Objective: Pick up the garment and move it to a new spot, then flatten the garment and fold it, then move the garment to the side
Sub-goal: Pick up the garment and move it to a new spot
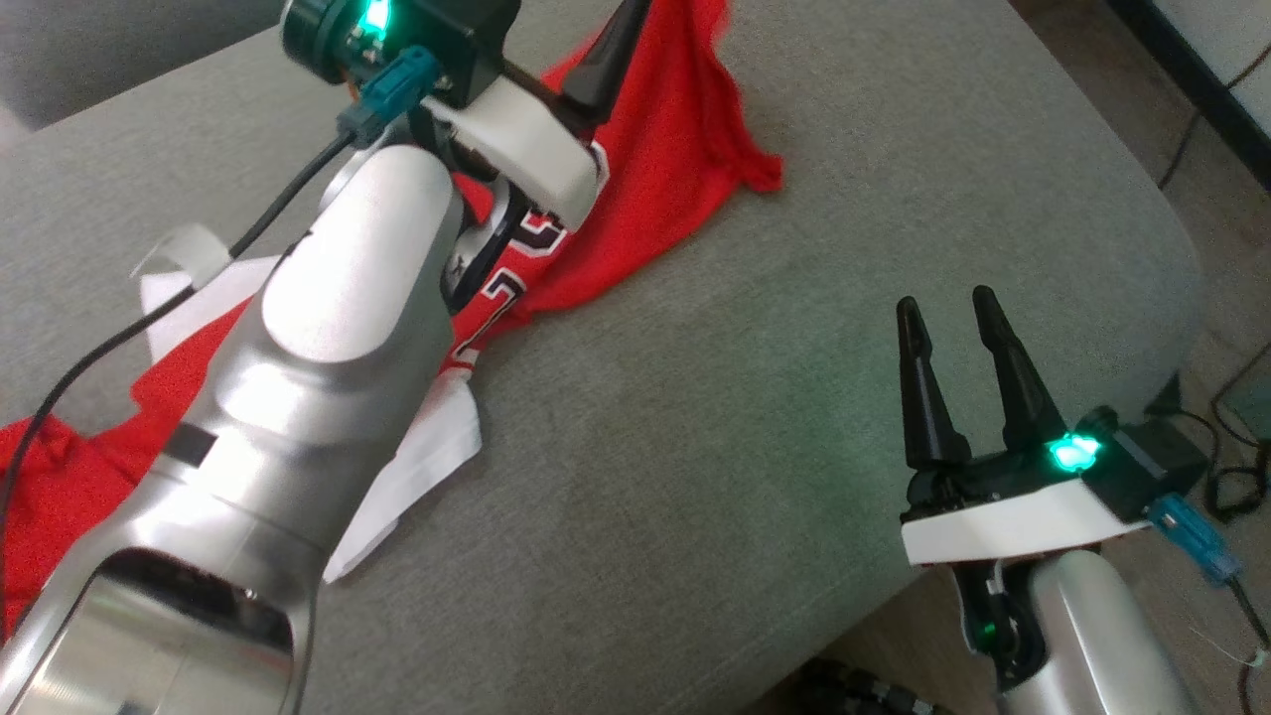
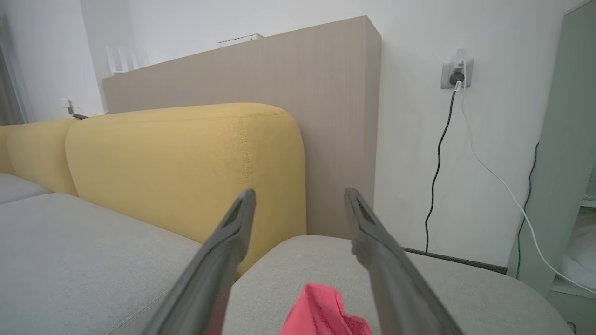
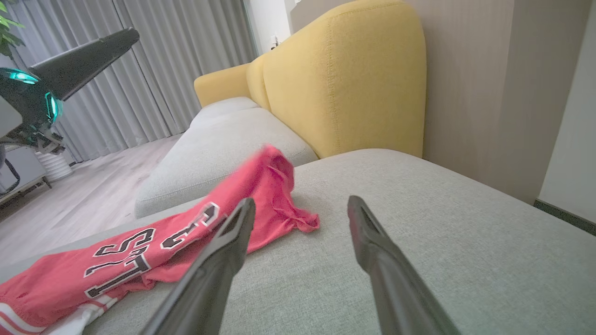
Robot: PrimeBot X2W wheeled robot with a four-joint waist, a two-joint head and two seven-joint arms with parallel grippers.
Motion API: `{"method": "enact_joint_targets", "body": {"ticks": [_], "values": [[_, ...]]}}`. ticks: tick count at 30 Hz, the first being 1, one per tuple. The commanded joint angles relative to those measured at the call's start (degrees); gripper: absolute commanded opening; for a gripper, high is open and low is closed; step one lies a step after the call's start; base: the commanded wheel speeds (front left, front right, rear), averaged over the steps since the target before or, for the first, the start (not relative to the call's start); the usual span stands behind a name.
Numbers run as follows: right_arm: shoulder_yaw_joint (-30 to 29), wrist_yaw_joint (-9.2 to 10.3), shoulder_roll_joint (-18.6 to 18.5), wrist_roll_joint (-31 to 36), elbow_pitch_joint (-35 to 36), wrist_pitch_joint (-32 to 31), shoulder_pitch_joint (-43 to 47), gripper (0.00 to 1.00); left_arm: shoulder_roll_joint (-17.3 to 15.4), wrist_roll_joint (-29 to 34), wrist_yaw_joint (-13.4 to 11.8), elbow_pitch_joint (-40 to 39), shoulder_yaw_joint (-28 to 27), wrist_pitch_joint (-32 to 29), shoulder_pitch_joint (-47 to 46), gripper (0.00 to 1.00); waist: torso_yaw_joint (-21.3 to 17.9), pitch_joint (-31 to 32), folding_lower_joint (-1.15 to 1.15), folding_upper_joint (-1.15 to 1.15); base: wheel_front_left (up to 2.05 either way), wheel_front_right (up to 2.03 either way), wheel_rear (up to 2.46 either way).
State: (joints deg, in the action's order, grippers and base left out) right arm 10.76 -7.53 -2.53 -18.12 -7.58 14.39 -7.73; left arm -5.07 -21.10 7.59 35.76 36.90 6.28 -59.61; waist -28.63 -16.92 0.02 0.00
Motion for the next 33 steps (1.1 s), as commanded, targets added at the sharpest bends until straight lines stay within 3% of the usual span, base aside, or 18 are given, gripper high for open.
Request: {"method": "enact_joint_targets", "body": {"ticks": [1,9,16,21,27,33], "values": [[0.9,0.04,-0.3,0.4,2.0,0.6,-2.0,1.0,-1.1,-0.6,-0.1,-0.9,-1.0,1.3,-2.8,1.0,1.3,0.5,-0.02,0.0,0.0,0.0,0.0],[-0.7,0.04,-0.3,3.1,1.8,0.6,-1.3,1.0,-1.1,-2.1,-0.5,1.2,-1.6,6.6,-0.6,1.0,7.5,3.2,-0.02,0.0,0.0,0.0,0.0],[-3.5,0.04,-0.3,6.4,1.4,0.6,0.0,1.0,-2.9,-2.5,-3.8,-4.0,-4.0,8.5,8.5,1.0,15.9,6.6,-0.02,0.0,0.0,0.0,0.0],[-5.7,0.04,-0.3,8.6,1.0,0.6,1.7,1.0,-4.3,-2.8,-7.0,-12.3,-7.2,8.7,21.8,1.0,22.0,8.6,-0.02,0.0,0.0,0.0,0.0],[-7.5,0.04,-0.3,10.2,0.6,0.6,3.1,1.0,-3.7,-1.7,-9.1,-18.1,-9.7,8.7,35.6,1.0,25.5,9.7,-0.02,0.0,0.0,0.0,0.0],[-8.6,0.04,-0.3,10.6,0.4,0.6,4.4,1.0,-0.9,-0.2,-10.2,-20.6,-12.1,8.7,44.0,1.0,26.7,10.3,-0.02,0.0,0.0,0.0,0.0]]}}
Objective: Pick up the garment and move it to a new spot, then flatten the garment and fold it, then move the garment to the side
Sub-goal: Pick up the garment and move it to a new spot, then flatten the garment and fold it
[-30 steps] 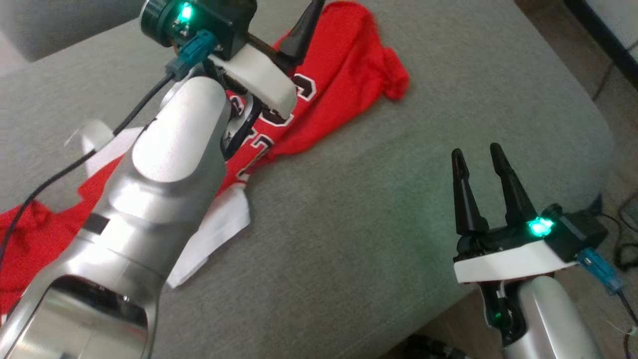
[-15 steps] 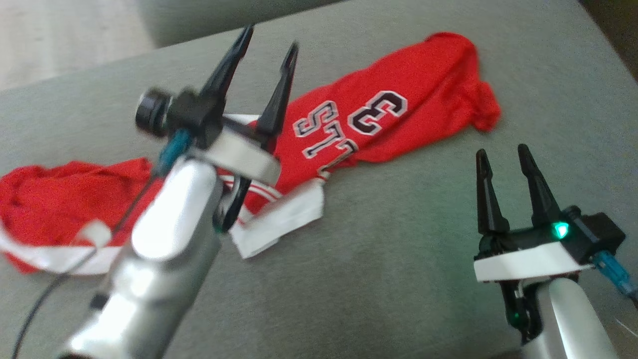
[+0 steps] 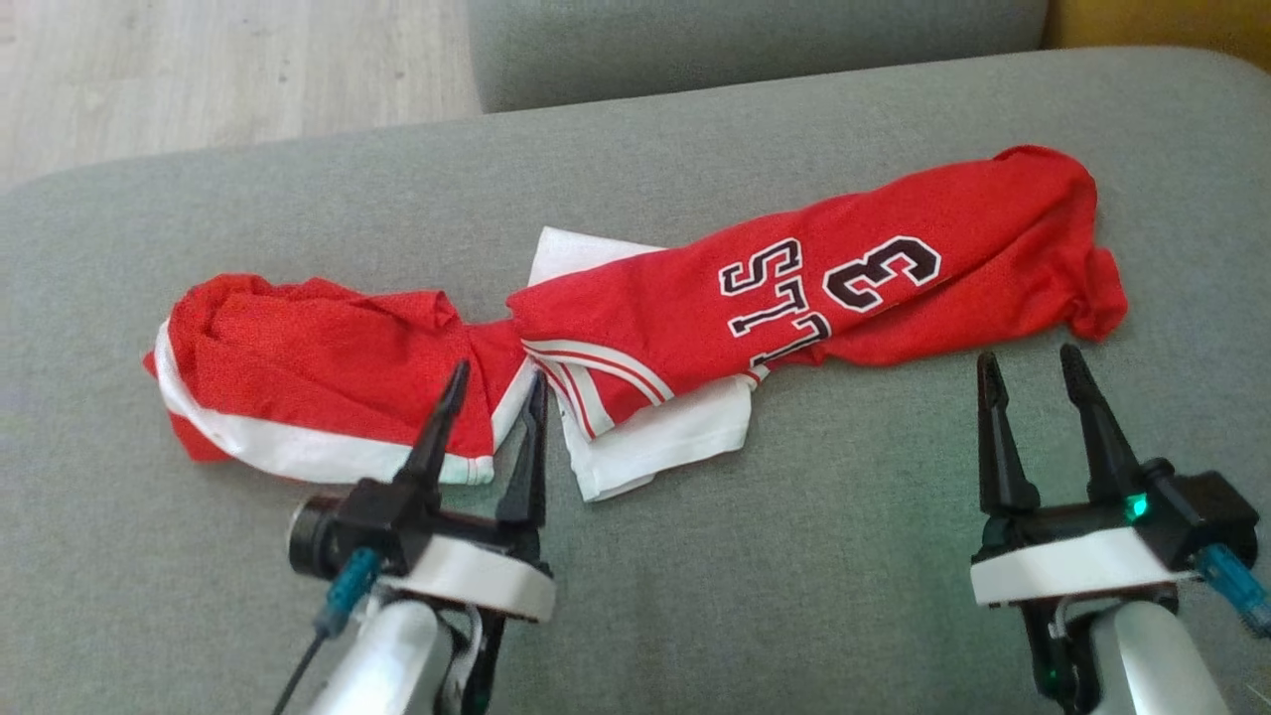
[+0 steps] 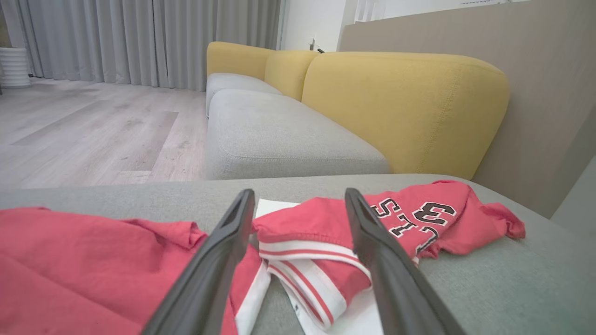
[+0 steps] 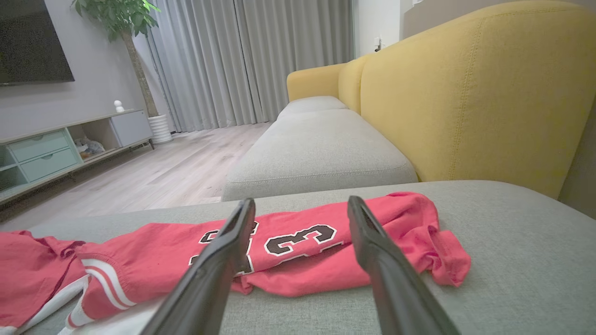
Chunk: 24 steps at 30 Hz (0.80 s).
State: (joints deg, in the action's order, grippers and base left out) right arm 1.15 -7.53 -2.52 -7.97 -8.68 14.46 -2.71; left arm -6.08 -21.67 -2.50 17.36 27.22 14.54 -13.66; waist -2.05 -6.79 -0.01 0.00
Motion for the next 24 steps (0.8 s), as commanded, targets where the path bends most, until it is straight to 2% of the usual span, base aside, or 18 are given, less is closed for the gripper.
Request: {"method": "enact_joint_targets", "body": {"ticks": [1,9,15,24], "values": [[1.0,0.04,-0.4,0.4,1.5,0.5,-0.5,1.0,0.5,0.6,0.1,-2.4,-2.7,0.5,-1.2,1.0,0.2,0.3,0.01,0.0,0.0,0.0,0.0],[1.5,0.04,-0.4,0.4,1.4,0.5,-0.7,1.0,2.0,2.9,1.4,-1.1,-3.7,0.5,-0.8,1.0,-0.3,0.1,0.01,0.0,0.0,0.0,0.0],[1.9,0.04,-0.4,0.0,1.5,0.5,-0.9,1.0,2.6,2.8,2.1,4.2,-1.2,-0.4,-1.8,1.0,-1.3,-0.8,0.01,0.0,0.0,0.0,0.0],[2.9,0.04,-0.4,-0.7,1.5,0.5,-1.8,1.0,3.1,0.2,1.7,11.9,2.0,-5.6,-4.6,1.0,-2.9,-3.1,0.01,0.0,0.0,0.0,0.0]]}}
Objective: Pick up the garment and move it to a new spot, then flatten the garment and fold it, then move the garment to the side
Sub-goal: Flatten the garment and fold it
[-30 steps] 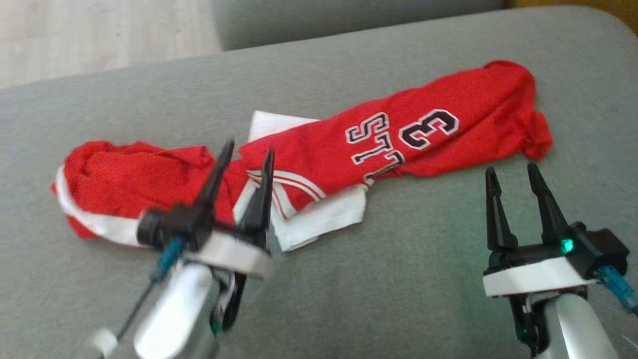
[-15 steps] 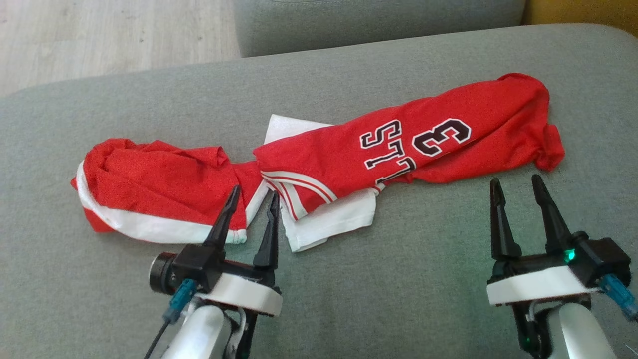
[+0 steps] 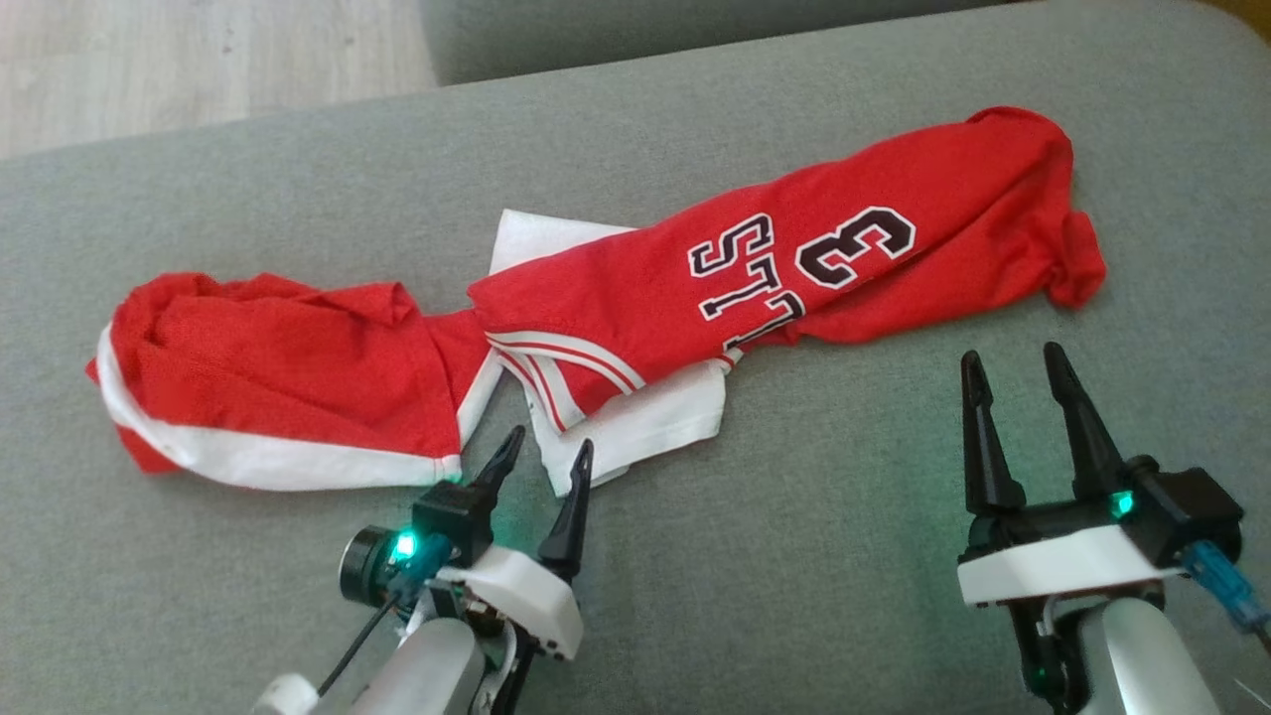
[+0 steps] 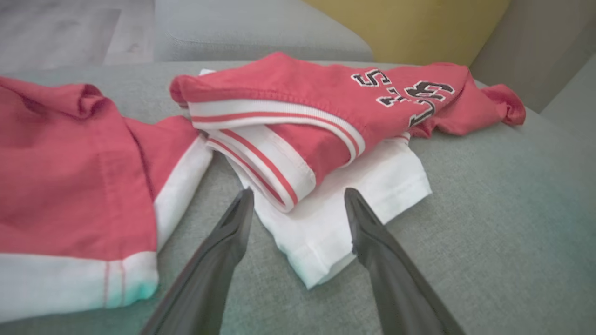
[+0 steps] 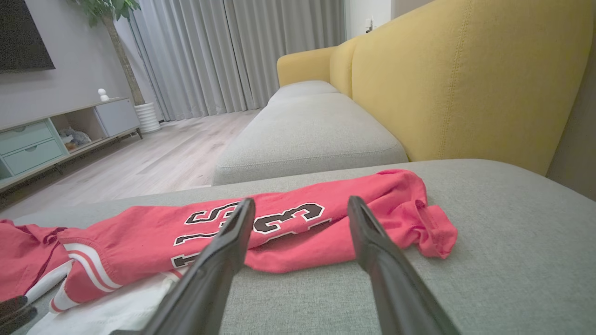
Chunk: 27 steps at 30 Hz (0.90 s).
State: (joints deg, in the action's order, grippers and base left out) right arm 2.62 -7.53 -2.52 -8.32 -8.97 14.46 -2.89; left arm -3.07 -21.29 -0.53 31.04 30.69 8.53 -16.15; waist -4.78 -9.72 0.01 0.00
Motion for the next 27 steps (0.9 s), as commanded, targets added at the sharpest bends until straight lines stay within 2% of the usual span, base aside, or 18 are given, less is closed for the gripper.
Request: {"method": "enact_joint_targets", "body": {"ticks": [1,10,11,12,13,19,23,27], "values": [[1.5,0.04,-0.4,-0.4,1.8,0.5,-1.8,1.0,0.1,-0.3,-0.4,-1.1,-1.2,0.0,-2.4,1.0,-0.3,-0.3,-0.01,0.0,0.0,0.0,0.0],[2.2,0.04,-0.4,-0.9,1.7,0.5,-3.0,1.0,0.2,-1.9,-0.3,4.3,2.1,-6.5,-4.6,1.0,-2.6,-1.6,-0.01,0.0,0.0,0.0,0.0],[2.2,0.04,-0.4,-1.0,1.7,0.5,-3.0,1.0,0.2,-2.1,0.0,4.9,2.7,-8.0,-4.5,0.91,-2.7,-1.6,-0.01,0.0,0.0,0.0,0.0],[2.3,0.04,-0.4,-1.1,1.7,0.5,-3.1,1.0,0.2,-2.2,0.2,5.3,3.2,-9.2,-4.5,0.3,-2.8,-1.6,-0.01,0.0,0.0,0.0,0.0],[2.3,0.04,-0.4,-1.1,1.6,0.5,-3.1,1.0,0.2,-2.3,0.4,5.4,3.4,-9.8,-4.5,0.0,-2.8,-1.5,-0.01,0.0,0.0,0.0,0.0],[1.7,0.04,-0.4,-1.1,1.0,0.5,-2.6,1.0,0.0,-2.5,1.5,4.4,4.6,-9.8,-4.2,0.0,-2.3,0.4,-0.01,0.0,0.0,0.0,0.0],[1.3,0.04,-0.4,-0.8,0.5,0.5,-2.0,1.0,0.0,-3.4,4.8,1.0,6.6,-8.9,-3.1,0.0,-1.5,3.0,-0.01,0.0,0.0,0.0,0.0],[1.1,0.04,-0.4,-0.7,0.1,0.5,-1.3,1.0,-0.2,-5.0,6.3,-2.9,8.6,-10.7,-1.2,0.0,-0.6,5.4,-0.01,0.0,0.0,0.0,0.0]]}}
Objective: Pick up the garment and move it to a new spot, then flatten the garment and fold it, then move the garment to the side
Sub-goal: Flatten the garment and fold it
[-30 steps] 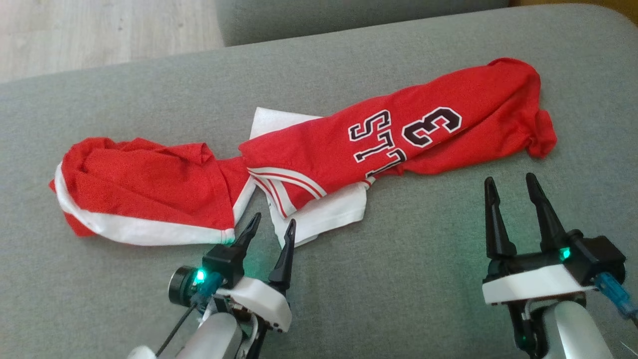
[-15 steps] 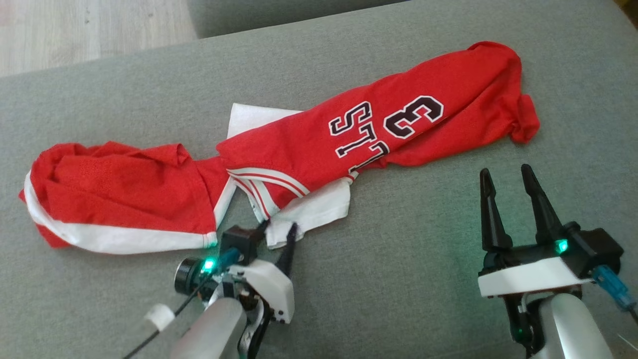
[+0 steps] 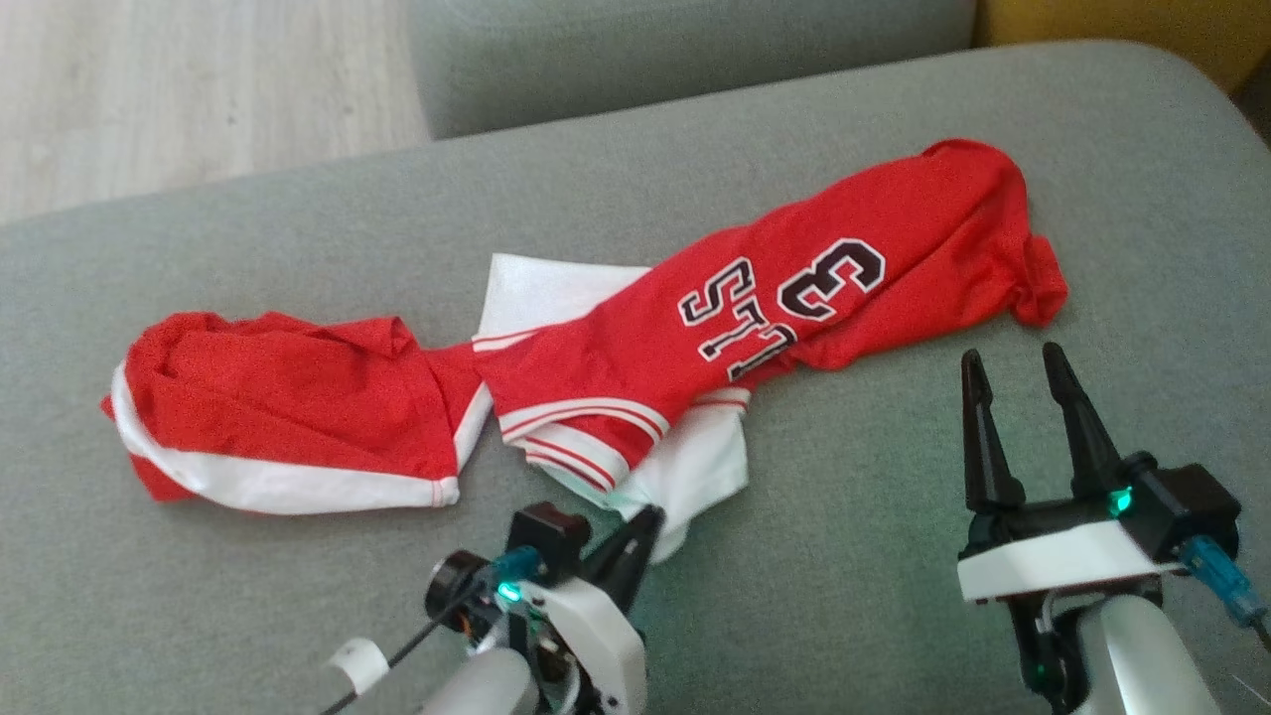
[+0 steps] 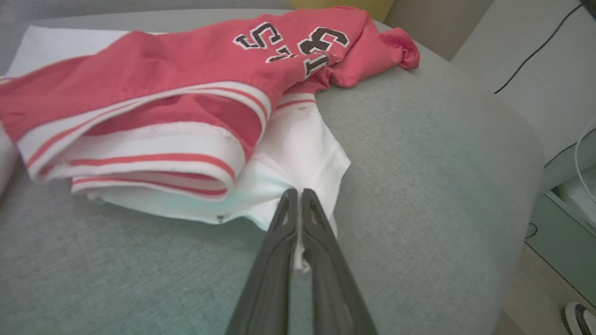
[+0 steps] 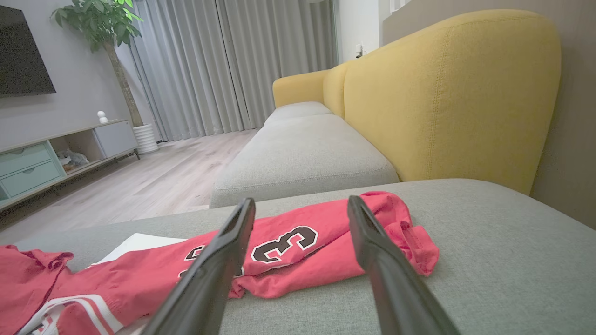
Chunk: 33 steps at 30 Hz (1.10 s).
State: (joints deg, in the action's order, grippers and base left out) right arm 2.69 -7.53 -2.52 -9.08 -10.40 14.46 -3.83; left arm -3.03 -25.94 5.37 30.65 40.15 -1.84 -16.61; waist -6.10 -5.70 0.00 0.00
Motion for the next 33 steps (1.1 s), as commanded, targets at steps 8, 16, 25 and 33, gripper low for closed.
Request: {"method": "enact_joint_targets", "body": {"ticks": [8,16,25,33], "values": [[1.4,0.04,-0.4,-0.1,0.9,0.5,1.1,1.0,-3.5,-3.1,1.4,-11.7,2.7,-7.0,3.4,0.0,2.5,4.8,0.0,0.0,0.0,0.0,0.0],[2.0,0.04,-0.4,-0.1,0.6,0.5,1.7,1.0,-7.5,-3.4,-0.5,-20.4,3.6,-10.4,6.1,1.0,3.4,5.9,0.0,0.0,0.0,0.0,0.0],[0.5,0.04,-0.4,0.6,1.3,0.5,1.9,1.0,-5.6,0.4,-9.2,-20.4,-3.8,4.9,4.3,1.0,4.1,4.4,0.0,0.0,0.0,0.0,0.0],[-0.9,0.04,-0.4,1.7,1.1,0.5,1.8,1.0,-4.8,1.2,-13.3,-16.7,-8.9,14.6,3.7,1.0,5.7,2.2,0.0,0.0,0.0,0.0,0.0]]}}
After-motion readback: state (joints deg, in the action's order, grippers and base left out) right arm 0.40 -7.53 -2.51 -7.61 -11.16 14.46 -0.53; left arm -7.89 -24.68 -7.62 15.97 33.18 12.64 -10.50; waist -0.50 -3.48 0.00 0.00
